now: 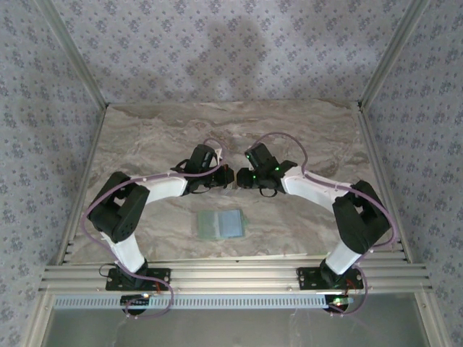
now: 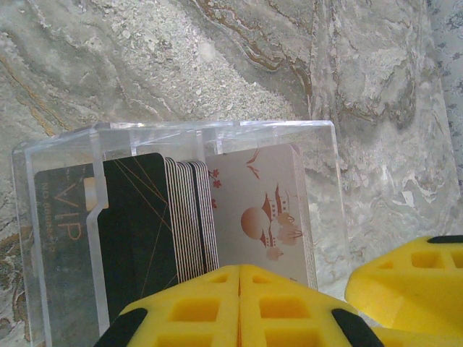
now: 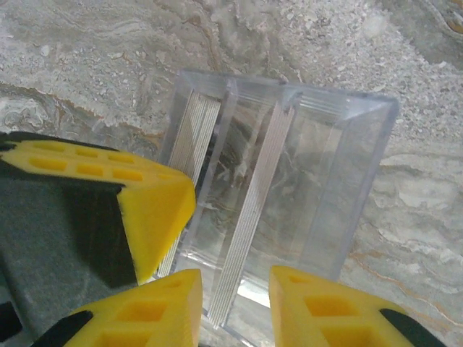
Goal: Put the credit cards into the card holder
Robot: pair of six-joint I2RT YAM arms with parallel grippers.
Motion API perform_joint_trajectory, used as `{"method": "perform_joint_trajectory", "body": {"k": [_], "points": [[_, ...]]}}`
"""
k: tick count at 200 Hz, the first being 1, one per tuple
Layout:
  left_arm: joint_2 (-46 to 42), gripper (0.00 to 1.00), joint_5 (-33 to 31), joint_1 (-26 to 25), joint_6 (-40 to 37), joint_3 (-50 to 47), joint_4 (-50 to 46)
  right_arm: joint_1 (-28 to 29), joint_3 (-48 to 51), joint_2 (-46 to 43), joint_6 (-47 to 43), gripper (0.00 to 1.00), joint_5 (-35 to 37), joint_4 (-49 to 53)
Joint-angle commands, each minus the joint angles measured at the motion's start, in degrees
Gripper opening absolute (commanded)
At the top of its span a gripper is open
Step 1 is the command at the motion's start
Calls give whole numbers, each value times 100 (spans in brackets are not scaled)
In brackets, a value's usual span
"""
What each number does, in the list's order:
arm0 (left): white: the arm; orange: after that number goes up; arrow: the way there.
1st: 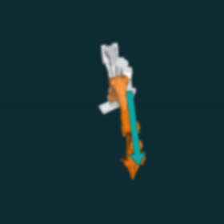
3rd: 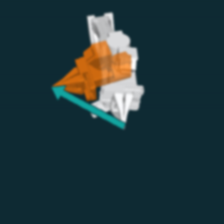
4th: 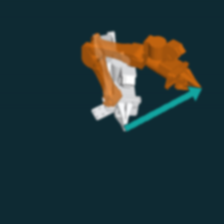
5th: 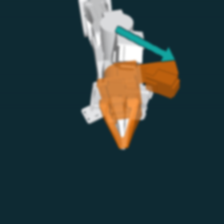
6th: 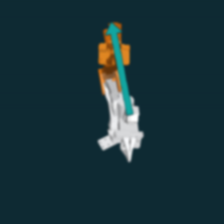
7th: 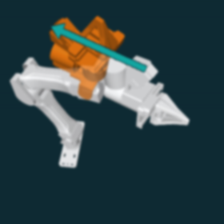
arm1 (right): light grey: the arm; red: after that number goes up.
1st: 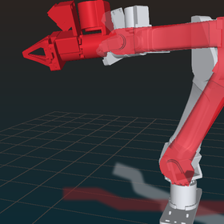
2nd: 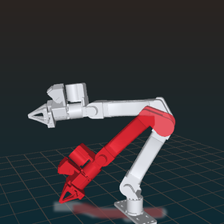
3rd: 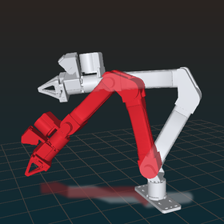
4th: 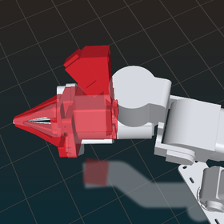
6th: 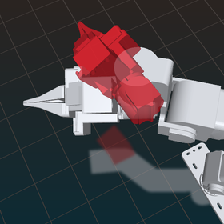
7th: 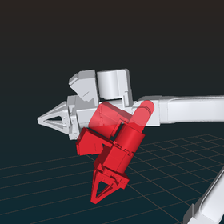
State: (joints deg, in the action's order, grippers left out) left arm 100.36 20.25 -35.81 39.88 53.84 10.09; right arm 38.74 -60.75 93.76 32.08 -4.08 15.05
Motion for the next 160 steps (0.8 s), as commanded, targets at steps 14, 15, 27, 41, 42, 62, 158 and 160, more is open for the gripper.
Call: {"method": "perform_joint_trajectory", "body": {"k": [14, 15, 27, 41, 42, 62, 158, 160], "points": [[69, 8, 152, -62, -77, 91, -129, -48, -282, 318, -85, 33, -283, 108], [66, 8, 149, -64, -77, 91, -134, -50, -293, 332, -82, 33, -277, 111], [28, 8, 146, -49, -85, 108, -171, -47, -340, 404, -70, 33, -181, 184], [10, 8, 128, -49, -102, 135, -230, -37, -368, 441, -77, 33, -23, 250], [10, 8, 124, -53, -103, 139, -233, -35, -363, 441, -73, 33, -14, 247], [51, 8, 110, -54, -104, 166, -262, -25, -368, 429, -101, 33, 47, 279], [-171, 8, 224, 25, -11, 212, -331, -90, -170, 1, -149, 6, -15, 227], [-187, 8, 223, 25, -10, 218, -338, -100, -171, -9, -149, 6, -14, 233]]}}
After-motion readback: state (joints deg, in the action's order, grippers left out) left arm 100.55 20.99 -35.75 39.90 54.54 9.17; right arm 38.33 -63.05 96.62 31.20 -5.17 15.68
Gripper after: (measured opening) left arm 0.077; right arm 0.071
